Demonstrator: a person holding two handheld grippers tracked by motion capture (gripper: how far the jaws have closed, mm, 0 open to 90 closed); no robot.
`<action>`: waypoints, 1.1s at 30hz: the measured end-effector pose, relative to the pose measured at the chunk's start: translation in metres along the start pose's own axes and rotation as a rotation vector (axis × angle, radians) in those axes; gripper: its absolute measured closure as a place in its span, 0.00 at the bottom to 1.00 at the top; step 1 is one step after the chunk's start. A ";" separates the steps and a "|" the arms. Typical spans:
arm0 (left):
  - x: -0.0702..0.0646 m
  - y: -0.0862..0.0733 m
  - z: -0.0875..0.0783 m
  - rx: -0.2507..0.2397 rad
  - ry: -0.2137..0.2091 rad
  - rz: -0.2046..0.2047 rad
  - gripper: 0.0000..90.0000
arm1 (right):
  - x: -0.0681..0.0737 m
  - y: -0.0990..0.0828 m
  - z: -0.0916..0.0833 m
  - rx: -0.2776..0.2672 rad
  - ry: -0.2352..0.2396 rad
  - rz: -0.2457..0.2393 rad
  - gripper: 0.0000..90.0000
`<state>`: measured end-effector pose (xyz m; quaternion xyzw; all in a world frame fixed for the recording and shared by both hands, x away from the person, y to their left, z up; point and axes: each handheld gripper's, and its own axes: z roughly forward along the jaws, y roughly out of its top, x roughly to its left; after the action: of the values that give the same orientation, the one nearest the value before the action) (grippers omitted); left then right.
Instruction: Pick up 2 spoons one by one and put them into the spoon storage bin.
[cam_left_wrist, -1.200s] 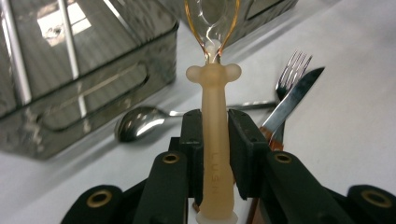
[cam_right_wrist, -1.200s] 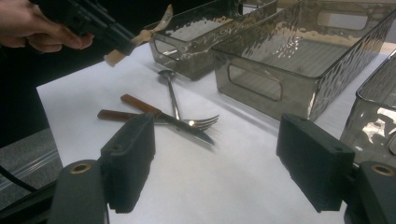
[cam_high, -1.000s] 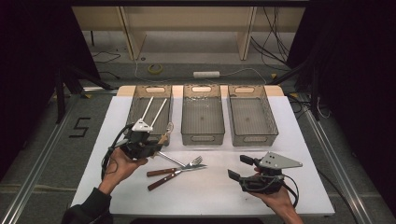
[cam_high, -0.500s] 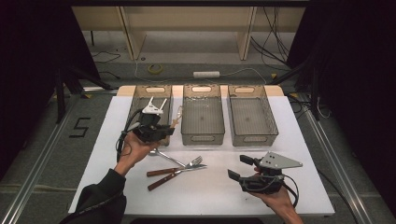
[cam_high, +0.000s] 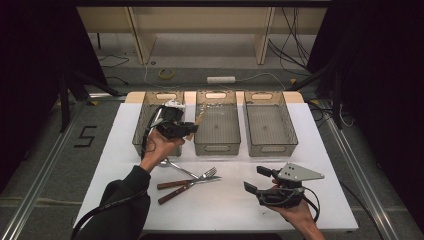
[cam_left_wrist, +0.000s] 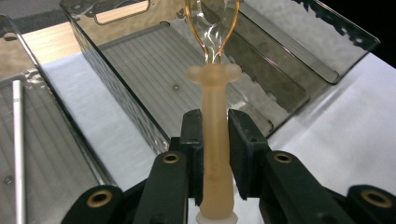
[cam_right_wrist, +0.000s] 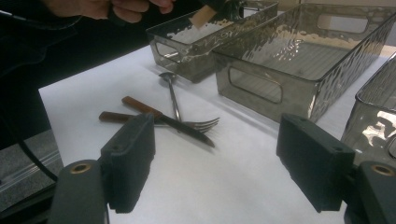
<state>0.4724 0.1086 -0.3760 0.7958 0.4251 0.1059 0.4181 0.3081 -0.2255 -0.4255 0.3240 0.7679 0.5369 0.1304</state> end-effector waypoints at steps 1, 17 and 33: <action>0.000 0.002 0.003 -0.003 -0.006 -0.008 0.85 | 0.000 0.000 0.000 0.000 0.000 0.000 0.32; 0.004 0.018 0.035 0.017 0.026 -0.026 0.85 | 0.000 0.000 0.000 0.000 0.006 0.001 0.32; 0.005 0.024 0.048 0.009 0.030 -0.049 0.85 | 0.000 0.000 0.000 0.000 0.009 0.001 0.32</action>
<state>0.5144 0.0776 -0.3891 0.7854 0.4511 0.1055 0.4105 0.3082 -0.2255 -0.4260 0.3219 0.7683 0.5385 0.1269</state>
